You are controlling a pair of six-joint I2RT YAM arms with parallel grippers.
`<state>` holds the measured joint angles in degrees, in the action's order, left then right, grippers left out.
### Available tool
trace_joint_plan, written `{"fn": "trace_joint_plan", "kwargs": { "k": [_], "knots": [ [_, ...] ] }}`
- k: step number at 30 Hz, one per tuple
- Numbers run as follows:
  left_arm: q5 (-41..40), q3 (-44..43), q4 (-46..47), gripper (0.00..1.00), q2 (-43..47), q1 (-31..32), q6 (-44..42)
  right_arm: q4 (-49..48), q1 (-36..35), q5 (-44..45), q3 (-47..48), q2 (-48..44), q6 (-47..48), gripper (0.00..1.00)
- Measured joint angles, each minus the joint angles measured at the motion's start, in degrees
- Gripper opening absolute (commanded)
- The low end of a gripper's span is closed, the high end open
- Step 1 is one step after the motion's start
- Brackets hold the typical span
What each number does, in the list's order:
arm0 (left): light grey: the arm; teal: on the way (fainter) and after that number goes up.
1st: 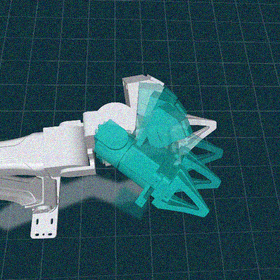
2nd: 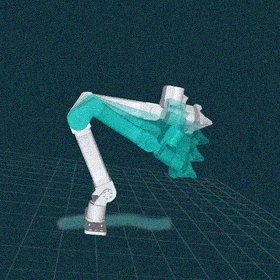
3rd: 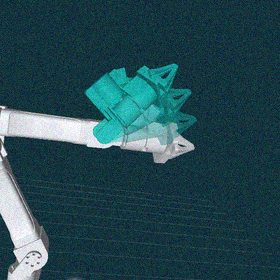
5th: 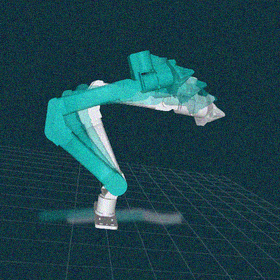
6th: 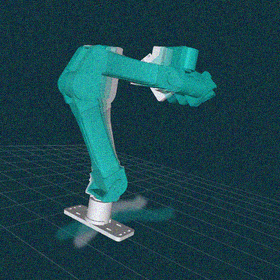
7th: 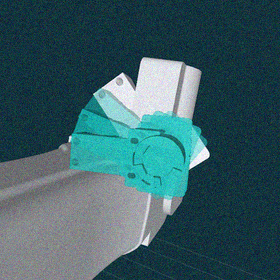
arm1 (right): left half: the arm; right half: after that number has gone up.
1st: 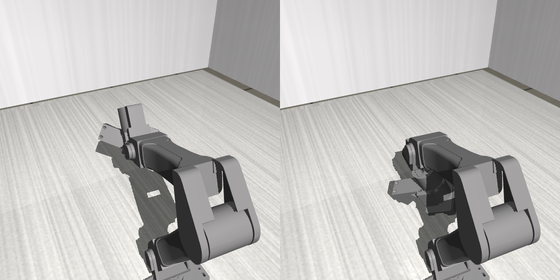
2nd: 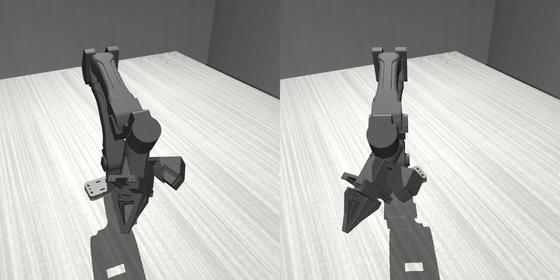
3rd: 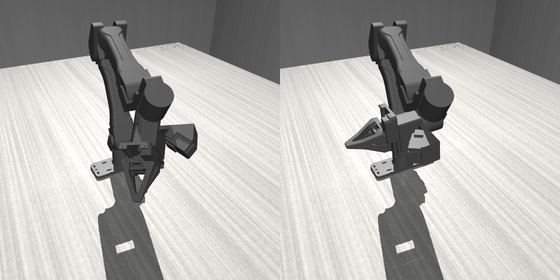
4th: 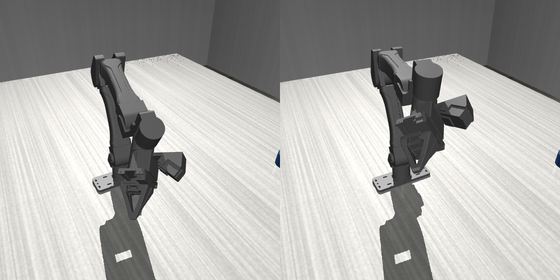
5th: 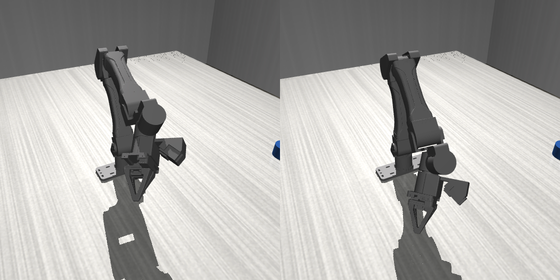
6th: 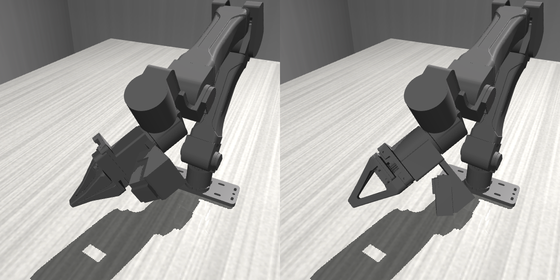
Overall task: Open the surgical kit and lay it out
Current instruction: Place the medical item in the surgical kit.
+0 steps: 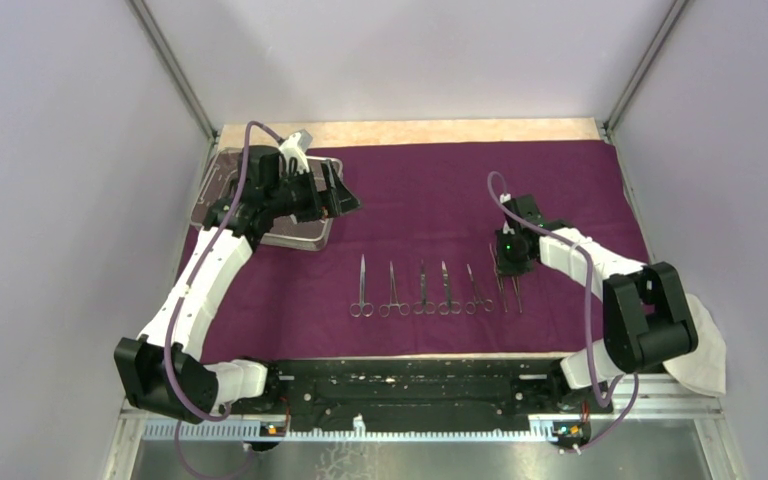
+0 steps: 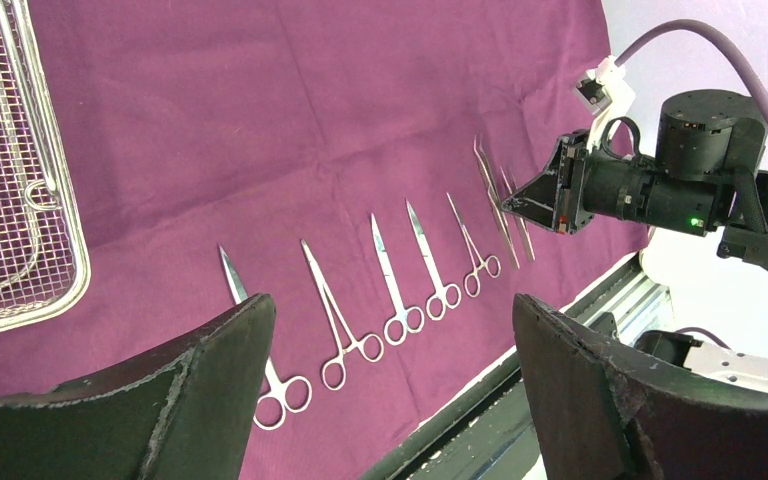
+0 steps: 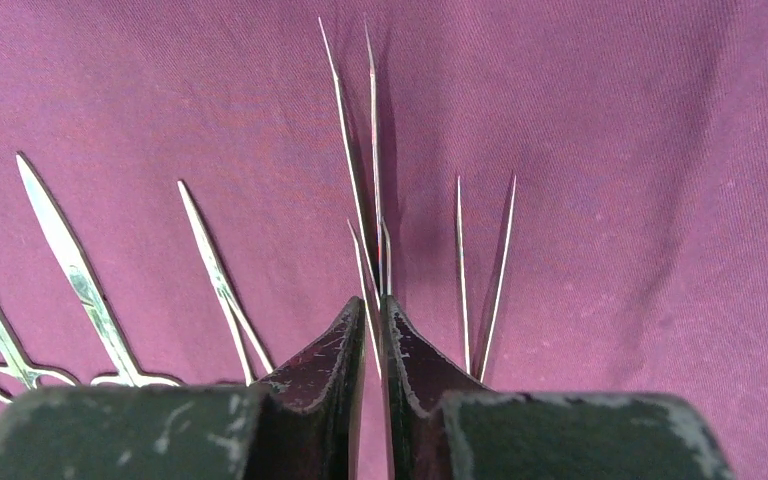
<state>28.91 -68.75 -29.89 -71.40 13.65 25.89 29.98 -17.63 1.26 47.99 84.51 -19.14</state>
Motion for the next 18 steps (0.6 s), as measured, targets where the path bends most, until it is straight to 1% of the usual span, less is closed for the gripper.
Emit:
{"fn": "trace_joint_plan", "kwargs": {
  "k": [5,8,10,12,14,18],
  "knots": [
    [0.0,0.0,0.0,0.94,0.0,0.0,0.15,0.04,0.0,0.02,0.0,0.04,0.0,0.12],
    [0.0,0.0,0.0,0.94,0.0,0.0,0.2,0.35,0.0,0.02,0.07,0.04,0.02,0.14],
    [-0.07,0.0,0.0,0.96,0.0,0.0,0.17,2.08,0.0,0.04,0.66,0.04,0.02,0.2],
    [-0.35,0.0,-0.02,0.98,0.0,0.0,0.2,5.25,0.0,0.0,2.8,0.0,0.07,0.28],
    [-1.16,0.0,-0.09,0.99,0.0,0.0,0.15,7.8,0.0,0.04,5.88,-0.52,0.42,0.35],
    [-5.18,0.0,-1.44,0.99,0.0,0.0,-0.59,11.28,0.0,-0.59,11.08,-5.64,2.01,0.46]
  ]
}}
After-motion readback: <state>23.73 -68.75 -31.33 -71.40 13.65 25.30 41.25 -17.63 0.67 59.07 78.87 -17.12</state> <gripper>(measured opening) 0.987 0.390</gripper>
